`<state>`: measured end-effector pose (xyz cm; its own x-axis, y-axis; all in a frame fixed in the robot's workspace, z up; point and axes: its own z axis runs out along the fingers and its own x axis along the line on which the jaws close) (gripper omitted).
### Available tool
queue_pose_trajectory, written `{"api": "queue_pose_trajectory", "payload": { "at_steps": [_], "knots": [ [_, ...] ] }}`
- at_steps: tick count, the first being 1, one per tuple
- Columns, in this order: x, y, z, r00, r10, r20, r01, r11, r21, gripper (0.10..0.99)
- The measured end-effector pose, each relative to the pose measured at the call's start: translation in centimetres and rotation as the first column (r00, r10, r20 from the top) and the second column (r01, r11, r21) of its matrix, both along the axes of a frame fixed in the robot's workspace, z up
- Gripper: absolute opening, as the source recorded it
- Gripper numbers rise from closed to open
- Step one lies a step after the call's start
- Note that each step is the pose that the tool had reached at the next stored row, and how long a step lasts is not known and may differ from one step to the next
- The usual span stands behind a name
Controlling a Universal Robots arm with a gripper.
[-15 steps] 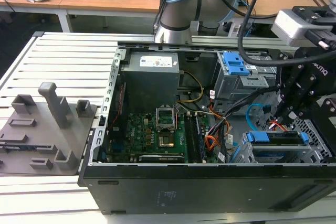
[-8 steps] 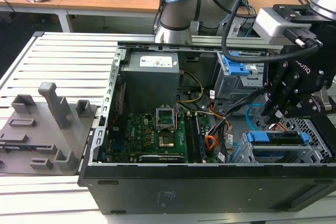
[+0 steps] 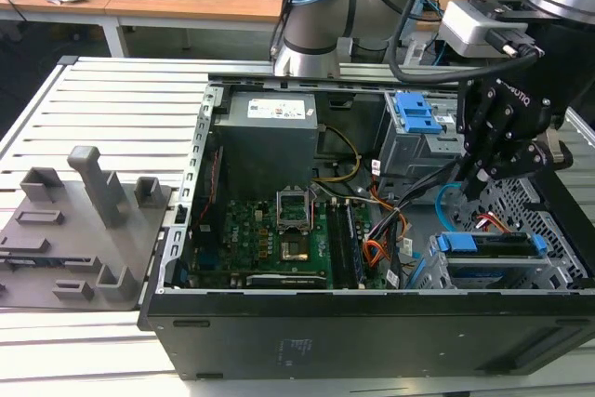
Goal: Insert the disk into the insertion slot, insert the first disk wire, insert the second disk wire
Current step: 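Insert the second disk wire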
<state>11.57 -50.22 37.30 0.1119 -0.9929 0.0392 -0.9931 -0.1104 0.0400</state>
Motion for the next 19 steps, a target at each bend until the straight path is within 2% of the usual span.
{"api": "queue_pose_trajectory", "payload": {
  "at_steps": [2,5,9,10,17,19],
  "knots": [
    [0.32,0.18,-0.36,1.0000,0.005,0.0000,-0.005,0.9999,-0.011,0.239],
    [0.57,0.46,-1.38,0.9999,0.017,-0.0002,-0.017,0.9993,-0.034,0.239],
    [0.58,0.46,-1.60,0.9998,0.019,-0.0002,-0.019,0.9992,-0.035,0.239],
    [0.58,0.46,-1.60,0.9998,0.019,-0.0002,-0.019,0.9992,-0.035,0.165],
    [0.58,0.46,-1.61,0.9998,0.020,-0.0002,-0.020,0.9992,-0.035,0.161],
    [0.58,0.23,-1.61,0.9998,0.020,-0.0002,-0.020,0.9992,-0.035,0.161]
  ]
}}
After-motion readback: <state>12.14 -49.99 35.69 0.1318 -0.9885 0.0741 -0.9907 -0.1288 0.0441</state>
